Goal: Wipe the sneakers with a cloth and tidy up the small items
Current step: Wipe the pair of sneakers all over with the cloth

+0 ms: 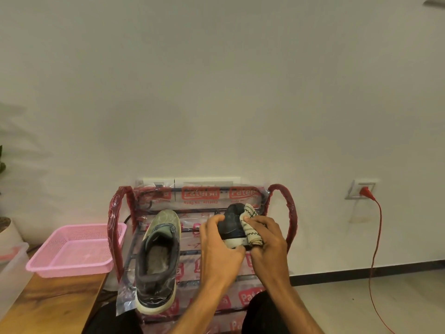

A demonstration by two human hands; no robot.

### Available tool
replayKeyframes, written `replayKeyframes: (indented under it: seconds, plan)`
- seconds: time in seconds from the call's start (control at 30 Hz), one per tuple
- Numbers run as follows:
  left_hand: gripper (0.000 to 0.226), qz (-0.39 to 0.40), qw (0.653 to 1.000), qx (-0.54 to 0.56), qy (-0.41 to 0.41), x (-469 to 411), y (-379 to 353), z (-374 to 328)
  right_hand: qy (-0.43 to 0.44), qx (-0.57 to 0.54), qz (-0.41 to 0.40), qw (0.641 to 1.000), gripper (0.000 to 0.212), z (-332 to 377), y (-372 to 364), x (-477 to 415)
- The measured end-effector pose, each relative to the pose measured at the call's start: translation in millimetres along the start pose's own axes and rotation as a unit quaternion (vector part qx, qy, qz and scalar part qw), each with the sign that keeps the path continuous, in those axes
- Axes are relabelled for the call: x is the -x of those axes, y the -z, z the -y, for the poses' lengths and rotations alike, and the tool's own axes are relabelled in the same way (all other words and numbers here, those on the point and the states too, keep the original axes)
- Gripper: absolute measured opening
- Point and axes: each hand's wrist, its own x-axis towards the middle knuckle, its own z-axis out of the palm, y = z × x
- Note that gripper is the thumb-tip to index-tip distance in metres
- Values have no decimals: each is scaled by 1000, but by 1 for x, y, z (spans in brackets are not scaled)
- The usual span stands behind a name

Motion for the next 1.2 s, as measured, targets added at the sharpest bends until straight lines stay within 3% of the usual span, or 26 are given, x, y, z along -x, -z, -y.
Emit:
replayKeyframes:
  seconds: [0.07, 0.23, 0.4, 0.73, 0.93, 1.07, 1.2]
  plan:
    - [66, 46, 998, 28, 14, -11, 5, 1, -24, -21, -2, 999, 65, -1, 3, 2]
    - [70, 149, 988, -41, -2, -39, 19, -3, -41, -29, -2, 999, 58, -1, 5, 2]
    - [48, 185, 976, -112, -40, -55, 29, -4, -49, -29, -7, 998, 58, -5, 7, 2]
    - [21, 93, 988, -93, -81, -69, 21, -28, -41, -32, -30, 998, 59, 5, 11, 0]
    - [10, -20, 991, -87, -97, -65, 10, -63, 85, 71, -123, 986, 52, 21, 36, -24]
    - [10, -24, 996, -67, -55, -57, 4, -59, 131, 176, -79, 972, 50, 25, 33, -27]
    - [10, 6, 999, -35, -41, -51, 2, -41, 76, 161, -24, 984, 50, 13, 22, -19]
